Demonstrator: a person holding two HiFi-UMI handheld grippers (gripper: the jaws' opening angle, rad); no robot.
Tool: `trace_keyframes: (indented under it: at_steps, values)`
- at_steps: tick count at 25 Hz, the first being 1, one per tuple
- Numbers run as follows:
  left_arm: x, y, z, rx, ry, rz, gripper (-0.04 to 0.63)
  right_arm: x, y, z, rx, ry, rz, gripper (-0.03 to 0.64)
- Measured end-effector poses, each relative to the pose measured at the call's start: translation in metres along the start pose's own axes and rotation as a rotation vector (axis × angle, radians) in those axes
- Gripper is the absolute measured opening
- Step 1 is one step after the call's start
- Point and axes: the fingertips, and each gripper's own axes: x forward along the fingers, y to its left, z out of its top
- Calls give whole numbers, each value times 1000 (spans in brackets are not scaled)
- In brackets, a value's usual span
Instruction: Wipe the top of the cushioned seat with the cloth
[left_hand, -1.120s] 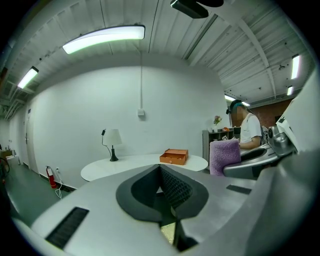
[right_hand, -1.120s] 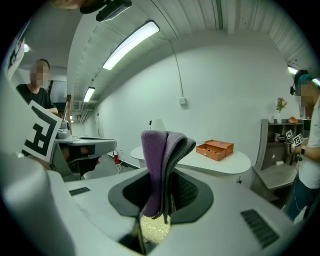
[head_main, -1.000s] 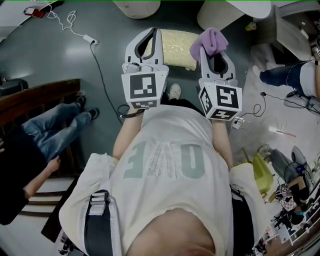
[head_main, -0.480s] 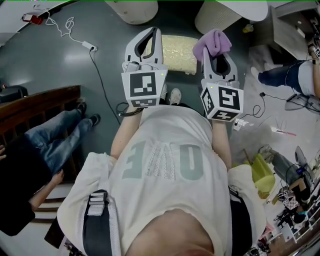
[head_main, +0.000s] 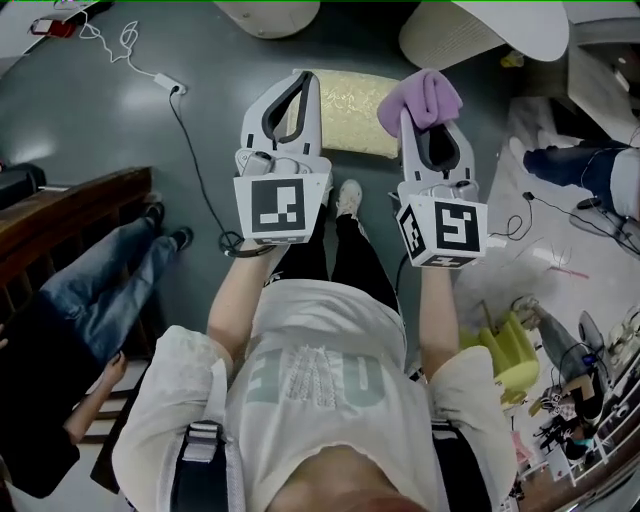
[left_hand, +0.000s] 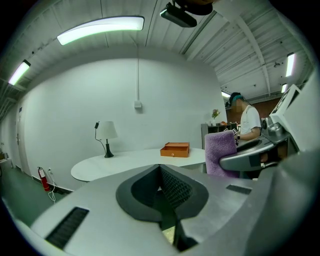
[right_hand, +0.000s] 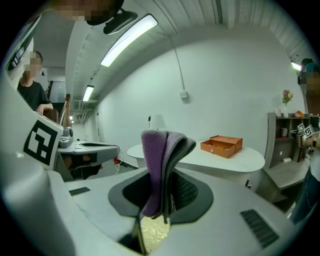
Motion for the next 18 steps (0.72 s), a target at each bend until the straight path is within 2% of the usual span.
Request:
trace_keyframes:
  at_steps: [4,7,12,16,18]
  values:
    - [30,10,-49,-58,-22,19,6,43,-6,-45,23,31,12,94]
    - [42,17,-102,-77,15,20,6,69,-5,-92,80,65,27,94]
    - [61,13,-186,-43,85,4,6,103,-8,-173,122,139,30,94]
    - [58,3,-242,-95,136,5,6,105,-2,-233,134,225,49,94]
    - [60,-5,-265,-95,141,-9,6,107,-1,-255,125,248,60,94]
